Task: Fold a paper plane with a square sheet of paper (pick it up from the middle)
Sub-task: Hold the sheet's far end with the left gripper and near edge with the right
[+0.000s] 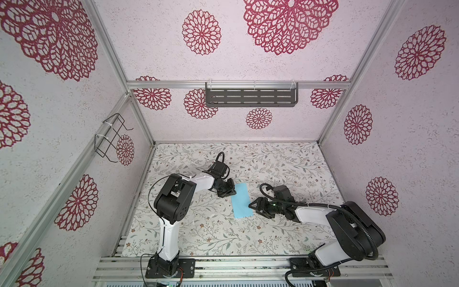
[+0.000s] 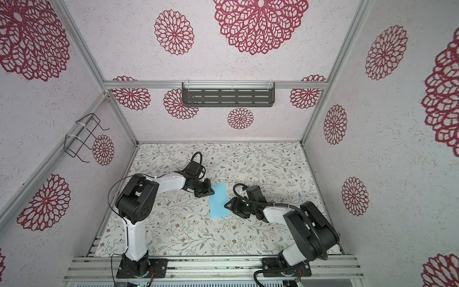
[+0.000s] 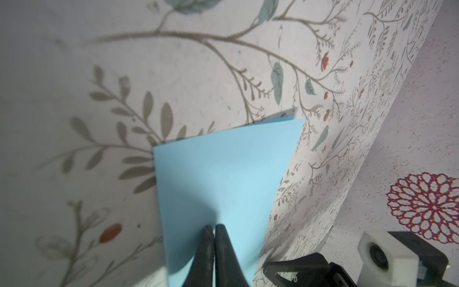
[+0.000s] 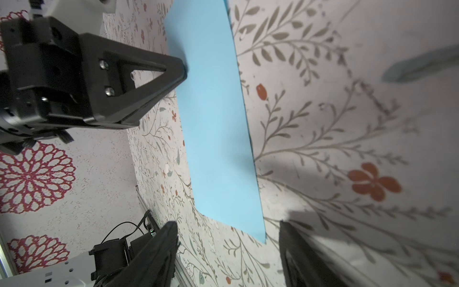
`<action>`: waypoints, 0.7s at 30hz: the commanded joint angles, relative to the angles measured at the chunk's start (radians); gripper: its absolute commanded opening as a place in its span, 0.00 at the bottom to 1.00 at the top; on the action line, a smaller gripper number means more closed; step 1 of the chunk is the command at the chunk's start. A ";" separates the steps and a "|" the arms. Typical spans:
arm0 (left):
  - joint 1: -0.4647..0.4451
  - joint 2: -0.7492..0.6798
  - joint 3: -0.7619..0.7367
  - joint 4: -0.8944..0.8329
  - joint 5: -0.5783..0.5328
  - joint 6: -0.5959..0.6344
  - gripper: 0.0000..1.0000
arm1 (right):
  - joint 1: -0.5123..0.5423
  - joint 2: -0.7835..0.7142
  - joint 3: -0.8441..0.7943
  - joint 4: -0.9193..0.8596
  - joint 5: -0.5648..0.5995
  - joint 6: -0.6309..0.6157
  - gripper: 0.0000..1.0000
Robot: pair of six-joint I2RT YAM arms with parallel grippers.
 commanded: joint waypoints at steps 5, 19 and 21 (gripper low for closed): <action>0.009 0.028 -0.026 -0.029 -0.026 -0.002 0.08 | -0.009 0.024 0.037 -0.002 -0.058 -0.031 0.66; 0.026 -0.068 0.035 -0.017 0.006 0.038 0.19 | -0.008 0.015 0.039 -0.034 -0.045 -0.048 0.65; 0.037 -0.052 0.042 -0.023 -0.005 0.041 0.19 | -0.007 0.016 0.039 -0.033 -0.045 -0.049 0.65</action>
